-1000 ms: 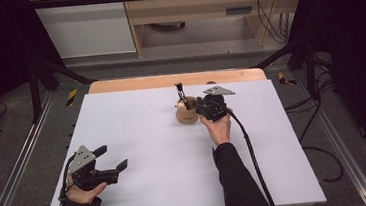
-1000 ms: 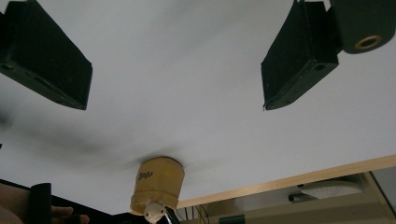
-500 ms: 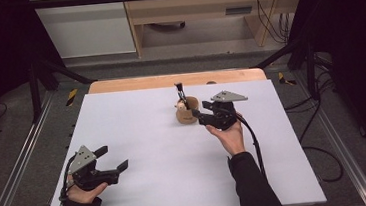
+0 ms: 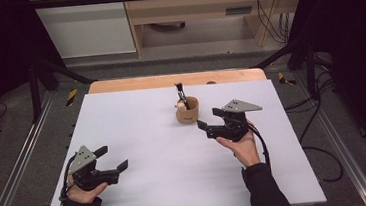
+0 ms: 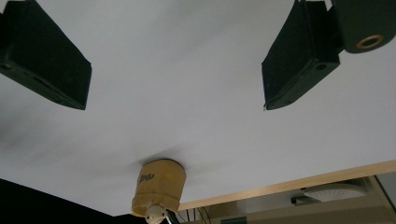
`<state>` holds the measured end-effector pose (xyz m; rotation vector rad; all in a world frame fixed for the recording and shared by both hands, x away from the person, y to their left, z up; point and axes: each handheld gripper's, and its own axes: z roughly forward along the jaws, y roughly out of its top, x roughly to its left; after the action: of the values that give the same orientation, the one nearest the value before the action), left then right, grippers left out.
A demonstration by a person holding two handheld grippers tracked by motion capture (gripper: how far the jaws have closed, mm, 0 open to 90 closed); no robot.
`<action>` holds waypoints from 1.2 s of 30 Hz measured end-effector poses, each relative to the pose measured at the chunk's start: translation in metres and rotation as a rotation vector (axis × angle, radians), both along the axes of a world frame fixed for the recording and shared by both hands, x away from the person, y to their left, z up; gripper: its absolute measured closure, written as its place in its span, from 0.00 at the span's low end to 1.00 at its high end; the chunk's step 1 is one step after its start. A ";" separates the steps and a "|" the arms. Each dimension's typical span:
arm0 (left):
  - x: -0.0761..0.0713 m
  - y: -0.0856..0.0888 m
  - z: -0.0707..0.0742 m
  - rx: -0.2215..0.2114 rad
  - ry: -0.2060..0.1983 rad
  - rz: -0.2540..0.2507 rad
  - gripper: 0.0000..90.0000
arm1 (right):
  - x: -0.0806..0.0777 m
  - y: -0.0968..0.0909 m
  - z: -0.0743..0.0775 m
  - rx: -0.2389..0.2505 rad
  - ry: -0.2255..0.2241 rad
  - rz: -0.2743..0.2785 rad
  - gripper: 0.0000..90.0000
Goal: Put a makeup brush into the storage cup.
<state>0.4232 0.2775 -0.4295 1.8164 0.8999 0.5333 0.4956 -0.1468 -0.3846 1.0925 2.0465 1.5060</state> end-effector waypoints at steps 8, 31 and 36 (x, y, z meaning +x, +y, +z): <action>0.000 0.000 -0.001 0.001 0.003 0.002 0.08 | -0.020 -0.013 -0.002 -0.018 -0.033 -0.007 0.15; 0.001 -0.002 -0.003 0.006 0.012 0.002 0.07 | -0.063 -0.055 -0.021 -0.012 -0.065 -0.061 0.09; 0.001 -0.002 -0.003 0.006 0.013 0.003 0.07 | -0.070 -0.064 -0.028 -0.016 -0.055 -0.072 0.10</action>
<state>0.4237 0.2759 -0.4325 1.8263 0.9113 0.5275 0.4260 -0.2113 -0.4126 1.0936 1.9584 1.4656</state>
